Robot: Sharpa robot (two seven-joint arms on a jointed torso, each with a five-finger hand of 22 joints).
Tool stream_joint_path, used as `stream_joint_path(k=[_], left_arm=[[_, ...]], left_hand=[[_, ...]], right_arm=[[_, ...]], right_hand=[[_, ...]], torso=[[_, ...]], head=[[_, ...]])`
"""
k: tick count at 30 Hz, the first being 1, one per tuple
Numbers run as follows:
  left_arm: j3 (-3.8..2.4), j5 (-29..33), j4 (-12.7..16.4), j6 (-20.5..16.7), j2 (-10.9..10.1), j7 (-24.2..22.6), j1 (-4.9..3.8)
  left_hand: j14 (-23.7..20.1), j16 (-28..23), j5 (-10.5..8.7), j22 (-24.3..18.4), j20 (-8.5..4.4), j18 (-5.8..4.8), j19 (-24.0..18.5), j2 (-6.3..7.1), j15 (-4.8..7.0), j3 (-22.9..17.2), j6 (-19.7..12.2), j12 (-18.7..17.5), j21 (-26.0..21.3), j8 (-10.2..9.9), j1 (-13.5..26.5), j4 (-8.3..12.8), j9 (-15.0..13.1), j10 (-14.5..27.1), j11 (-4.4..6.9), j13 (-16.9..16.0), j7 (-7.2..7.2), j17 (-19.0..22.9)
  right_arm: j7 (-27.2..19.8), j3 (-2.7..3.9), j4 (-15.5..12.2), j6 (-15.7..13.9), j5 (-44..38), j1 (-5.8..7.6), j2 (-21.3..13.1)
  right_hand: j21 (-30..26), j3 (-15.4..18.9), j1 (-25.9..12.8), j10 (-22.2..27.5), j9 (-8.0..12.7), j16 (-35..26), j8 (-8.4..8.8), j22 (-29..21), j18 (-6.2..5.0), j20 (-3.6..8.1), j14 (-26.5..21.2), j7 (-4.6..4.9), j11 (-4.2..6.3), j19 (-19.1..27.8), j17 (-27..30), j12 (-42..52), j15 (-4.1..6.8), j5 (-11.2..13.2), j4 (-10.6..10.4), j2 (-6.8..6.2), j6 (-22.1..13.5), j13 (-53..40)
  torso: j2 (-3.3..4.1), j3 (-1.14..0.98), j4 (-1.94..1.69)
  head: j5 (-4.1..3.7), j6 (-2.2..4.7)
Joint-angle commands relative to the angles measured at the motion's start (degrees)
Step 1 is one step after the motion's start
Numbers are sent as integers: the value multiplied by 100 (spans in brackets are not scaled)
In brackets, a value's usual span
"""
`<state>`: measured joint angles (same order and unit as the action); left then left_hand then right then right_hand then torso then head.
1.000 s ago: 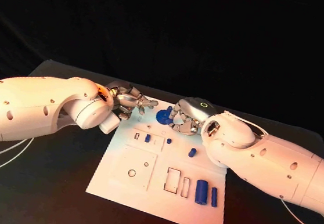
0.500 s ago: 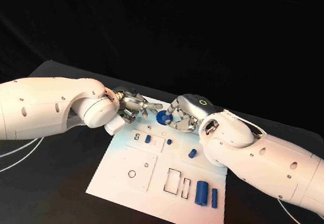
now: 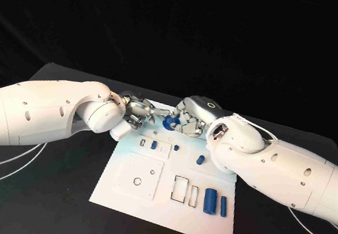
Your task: Assemble the parts on the task board
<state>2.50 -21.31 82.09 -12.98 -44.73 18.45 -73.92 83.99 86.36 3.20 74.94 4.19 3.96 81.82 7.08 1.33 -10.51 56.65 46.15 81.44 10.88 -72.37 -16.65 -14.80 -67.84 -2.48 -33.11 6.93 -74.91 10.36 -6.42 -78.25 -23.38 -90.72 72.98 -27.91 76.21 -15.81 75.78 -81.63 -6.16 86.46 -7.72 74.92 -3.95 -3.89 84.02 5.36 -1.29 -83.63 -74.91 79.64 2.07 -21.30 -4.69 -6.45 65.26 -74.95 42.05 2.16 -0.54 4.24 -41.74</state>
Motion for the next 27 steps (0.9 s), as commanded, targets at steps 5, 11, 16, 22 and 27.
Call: stream_joint_path(k=[5, 11, 16, 22, 27], left_arm=[[-6, -228, -16, 277, 12, 11, -2], [-7, -458, -40, 309, 5, 15, -1], [-9, -527, -44, 331, 9, 1, -1], [-11, -551, -49, 455, 22, -107, -1], [-12, -558, -56, 615, 31, -187, -1]], left_hand=[[484, 52, -12, 365, -23, -98, 53, -6, 57, 163, 272, 61, 50, 154, 67, -4, -68, -24, 79, -22, -71, -1111], [487, 61, -12, 393, -43, -104, 65, 5, 78, 281, 301, 81, 69, 173, 154, -8, -98, -27, 100, -29, -97, -1121], [491, 71, -11, 409, -46, -108, 75, 3, 80, 305, 304, 84, 81, 175, 169, -9, -104, -28, 103, -31, -100, -1134], [497, 89, -9, 428, -57, -112, 84, -52, 94, 325, 308, 94, 93, 178, 117, 11, -124, -29, 121, -35, -123, -1155], [500, 99, -10, 437, -71, -113, 83, -61, 114, 348, 264, 86, 98, 152, -4, 31, -137, 0, 147, -33, -154, -1167]], right_arm=[[-94, 8, -51, -84, 73, 2, -22], [-142, 16, -89, -107, 112, 4, -58], [-179, 19, -108, -84, 147, 6, -67], [-230, 19, -122, -26, 184, 7, -73], [-264, 20, -123, 7, 213, 8, -76]], right_hand=[[23, 0, -52, -45, -9, 25, -38, 1028, 114, 14, 479, 25, 18, -46, -1024, 35, 56, -9, -27, -4, 25, -398], [24, 1, -53, -45, -9, 25, -38, 1028, 114, 14, 479, 25, 18, -47, -1023, 34, 56, -8, -28, -5, 25, -397], [25, 2, -58, -39, -9, 26, -38, 1029, 114, 15, 480, 25, 18, -47, -1026, 26, 57, -2, -30, -11, 23, -389], [16, 5, -68, -30, -10, 22, -37, 1027, 113, 16, 478, 26, 19, -44, -1019, 14, 58, 8, -34, -21, 20, -378], [16, 5, -68, -30, -10, 22, -37, 1027, 113, 16, 478, 26, 19, -44, -1019, 14, 58, 8, -34, -21, 20, -378]], torso=[[-3, 2, -9], [-1, -3, 0], [1, -2, 2], [-3, 1, -5], [-5, 1, -7]], head=[[-6, -17], [-4, -21], [-2, -16], [-4, -24], [-12, -28]])
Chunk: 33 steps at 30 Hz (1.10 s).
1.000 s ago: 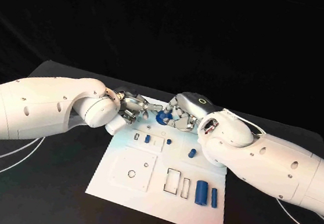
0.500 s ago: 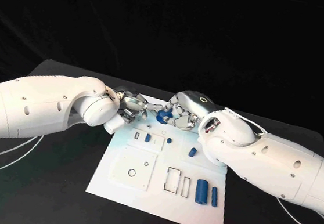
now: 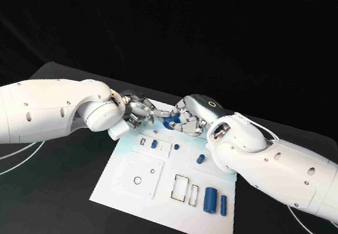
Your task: Assemble the parts on the task board
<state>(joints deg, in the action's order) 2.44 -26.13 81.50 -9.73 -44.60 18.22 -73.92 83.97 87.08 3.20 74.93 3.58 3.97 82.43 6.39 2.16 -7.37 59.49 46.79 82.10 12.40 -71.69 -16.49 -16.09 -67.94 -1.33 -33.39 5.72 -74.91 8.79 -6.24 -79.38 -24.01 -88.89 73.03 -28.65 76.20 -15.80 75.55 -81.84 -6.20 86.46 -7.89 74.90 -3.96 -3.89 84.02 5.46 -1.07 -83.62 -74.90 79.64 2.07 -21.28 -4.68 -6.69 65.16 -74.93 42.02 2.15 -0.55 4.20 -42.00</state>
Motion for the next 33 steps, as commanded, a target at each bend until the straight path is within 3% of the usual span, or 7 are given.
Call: stream_joint_path(k=[1, 11, 24, 33], left_arm=[[-5, -77, 2, 310, 18, -178, -1], [-8, -79, -2, 465, 18, -239, -1], [-11, -18, -34, 464, 20, -281, -1], [-11, 1, -43, 505, 25, -287, -1]], left_hand=[[502, 28, -10, 439, -10, -113, 22, 5, 34, 35, -22, 21, 32, -2, -85, 15, -9, 12, 35, -4, -36, -1168], [508, 47, -9, 457, -24, -117, 28, -59, 50, 36, 15, 17, 43, 2, -186, 12, -41, 16, 55, -1, -54, -1191], [516, 71, -7, 487, -44, -123, 35, -318, 70, -73, 75, -7, 60, -33, -441, 31, -110, 6, 75, 18, -72, -1219], [518, 76, -6, 495, -50, -124, 36, -387, 78, -143, 89, -25, 64, -53, -584, 61, -139, 6, 86, 30, -83, -1225]], right_arm=[[-112, 2, -8, 77, 35, 3, -2], [-130, 2, 5, 102, 51, 4, -5], [-169, 2, -10, 141, 81, 5, -8], [-192, 2, -21, 146, 96, 5, -11]], right_hand=[[17, 4, -44, -9, -6, 22, -20, 1029, 113, 16, 478, 16, -3, -44, -1020, 14, 58, 6, -35, 3, 30, -380], [13, 6, -51, -9, -7, 23, -19, 1029, 112, 16, 479, 16, -3, -43, -1021, 15, 58, 12, -38, -1, 28, -381], [8, 6, -59, -14, -8, 21, -19, 1028, 112, 17, 478, 16, -3, -41, -1019, 20, 58, 21, -44, -5, 27, -389], [7, 6, -60, -15, -8, 21, -19, 1028, 111, 17, 478, 16, -3, -41, -1019, 21, 58, 22, -45, -5, 27, -390]], torso=[[-2, 3, -7], [0, 3, -6], [-1, -1, -2], [1, 0, -2]], head=[[-11, -2], [-2, -7], [-3, -16], [2, -13]])
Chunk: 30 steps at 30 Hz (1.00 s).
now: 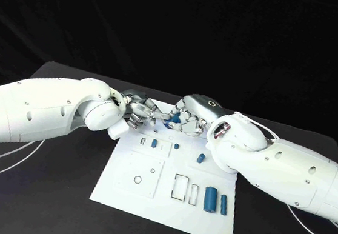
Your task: Assemble the parts on the task board
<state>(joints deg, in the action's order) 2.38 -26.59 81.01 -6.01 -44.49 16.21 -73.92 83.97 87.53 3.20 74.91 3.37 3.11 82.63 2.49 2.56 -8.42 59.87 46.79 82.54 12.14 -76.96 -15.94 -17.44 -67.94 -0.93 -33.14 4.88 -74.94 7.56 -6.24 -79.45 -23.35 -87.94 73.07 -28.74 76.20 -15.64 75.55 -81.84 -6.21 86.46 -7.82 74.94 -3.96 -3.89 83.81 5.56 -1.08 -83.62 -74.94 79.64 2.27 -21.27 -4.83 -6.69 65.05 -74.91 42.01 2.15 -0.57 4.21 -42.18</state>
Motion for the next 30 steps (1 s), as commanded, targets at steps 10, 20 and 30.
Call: stream_joint_path(k=[10, 20, 30], left_arm=[[-6, 50, 0, 262, 21, -40, -2], [-6, 46, -3, 325, 16, -14, -2], [-7, 120, -17, 282, 12, -42, -2]], left_hand=[[519, 32, -9, 496, -31, -37, 12, 47, 40, -27, 69, -30, 18, -30, -80, 10, -21, 1, 46, 9, 1, -1223], [522, 42, -9, 505, -33, -39, 17, 58, 41, -22, 106, -27, 24, -21, -78, -5, -37, -16, 50, 10, -5, -1235], [526, 53, -3, 520, -52, -41, 19, -104, 78, -287, 166, -74, 30, -26, -361, 66, -107, -32, 94, 40, -53, -1248]], right_arm=[[-75, 2, -13, 68, 7, 2, 1], [-74, 2, 1, 80, 8, 4, 1], [-99, 2, -10, 120, 26, 6, -2]], right_hand=[[7, -9, -66, -16, -8, 21, -26, 1025, 111, 18, 499, 7, -3, -41, -1015, 22, 37, 25, -34, -8, 36, -394], [10, -10, -69, -13, -9, 23, -27, 1026, 112, 18, 499, 5, -3, -42, -1019, 18, 37, 29, -36, -8, 36, -391], [10, -10, -69, -13, -9, 23, -27, 1026, 112, 18, 499, 5, -3, -42, -1019, 18, 37, 29, -36, -8, 36, -391]], torso=[[-1, 4, -8], [-2, 4, -3], [0, 2, -2]], head=[[-4, -3], [-2, -10], [10, -9]])
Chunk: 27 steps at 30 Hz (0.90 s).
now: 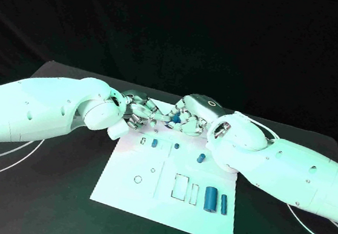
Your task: Assemble the parts on the task board
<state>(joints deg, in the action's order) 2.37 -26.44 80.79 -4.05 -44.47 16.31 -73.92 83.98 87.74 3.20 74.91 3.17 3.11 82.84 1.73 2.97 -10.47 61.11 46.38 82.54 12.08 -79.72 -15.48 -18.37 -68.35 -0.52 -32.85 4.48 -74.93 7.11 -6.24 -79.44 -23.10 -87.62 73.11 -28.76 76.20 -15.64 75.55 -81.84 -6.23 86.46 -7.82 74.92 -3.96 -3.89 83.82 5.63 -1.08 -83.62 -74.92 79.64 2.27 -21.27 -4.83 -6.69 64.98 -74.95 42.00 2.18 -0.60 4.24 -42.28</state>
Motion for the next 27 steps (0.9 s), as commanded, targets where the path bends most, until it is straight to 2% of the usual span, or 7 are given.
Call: stream_joint_path(k=[1, 5, 9, 15, 27], left_arm=[[-5, 108, 5, 81, 10, -56, -2], [-5, 123, 0, 84, 13, -71, -2], [-6, 176, -3, 113, 19, -80, -2], [-6, 260, -14, 131, 21, -83, -2], [-6, 535, -38, 168, 11, -72, -3]], left_hand=[[525, 34, -2, 522, -35, -41, -2, -45, 40, -135, 43, -44, 31, -22, -135, 40, -25, 9, 55, 18, -17, -1252], [527, 39, 13, 532, -46, -42, 0, -73, 50, -368, 43, -90, 35, -32, -319, 136, -75, 4, 64, 46, -26, -1258], [529, 45, 24, 548, -54, -45, 3, -3, 47, -783, 47, -170, 42, -31, -470, 275, -173, -23, 65, 97, -27, -1266], [531, 50, 28, 561, -52, -47, 5, 134, 48, -1141, 66, -222, 46, -15, -371, 315, -294, -97, 72, 133, -36, -1272], [539, 72, 38, 570, -64, -46, 5, 239, 79, -1674, 123, -244, 44, 11, -181, 403, -460, -260, 106, 85, -73, -1300]], right_arm=[[-56, 2, -12, 97, -1, 2, 0], [-61, 2, -7, 93, 12, 2, 6], [-64, 1, 0, 80, 18, 2, 16], [-73, 1, 1, 79, 23, 2, 39], [-83, 1, 29, 99, 29, 4, 73]], right_hand=[[6, -10, -69, -14, -7, 22, -27, 1027, 111, 18, 499, -2, -2, -41, -1019, 18, 38, 30, -36, -8, 44, -388], [-2, -11, -69, -15, -7, 19, -27, 1025, 110, 18, 498, -3, -2, -37, -1014, 20, 38, 32, -36, -9, 43, -390], [-4, -10, -70, -4, -8, 21, -27, 1024, 109, 18, 498, -3, -2, -37, -1018, 6, 38, 35, -37, -11, 43, -375], [-9, -10, -71, 16, -7, 18, -25, 1023, 108, 19, 497, -2, -2, -34, -1013, -19, 38, 39, -37, -14, 39, -349], [-57, -13, -78, 72, 3, 16, 9, 1011, 100, 17, 496, 22, -18, -15, -1011, -88, 30, 64, -40, -42, -29, -285]], torso=[[2, -2, 1], [1, -1, 5], [1, 0, 2], [0, 2, -1], [0, 1, 2]], head=[[5, 1], [0, -1], [-6, -8], [-4, -18], [-2, -18]])
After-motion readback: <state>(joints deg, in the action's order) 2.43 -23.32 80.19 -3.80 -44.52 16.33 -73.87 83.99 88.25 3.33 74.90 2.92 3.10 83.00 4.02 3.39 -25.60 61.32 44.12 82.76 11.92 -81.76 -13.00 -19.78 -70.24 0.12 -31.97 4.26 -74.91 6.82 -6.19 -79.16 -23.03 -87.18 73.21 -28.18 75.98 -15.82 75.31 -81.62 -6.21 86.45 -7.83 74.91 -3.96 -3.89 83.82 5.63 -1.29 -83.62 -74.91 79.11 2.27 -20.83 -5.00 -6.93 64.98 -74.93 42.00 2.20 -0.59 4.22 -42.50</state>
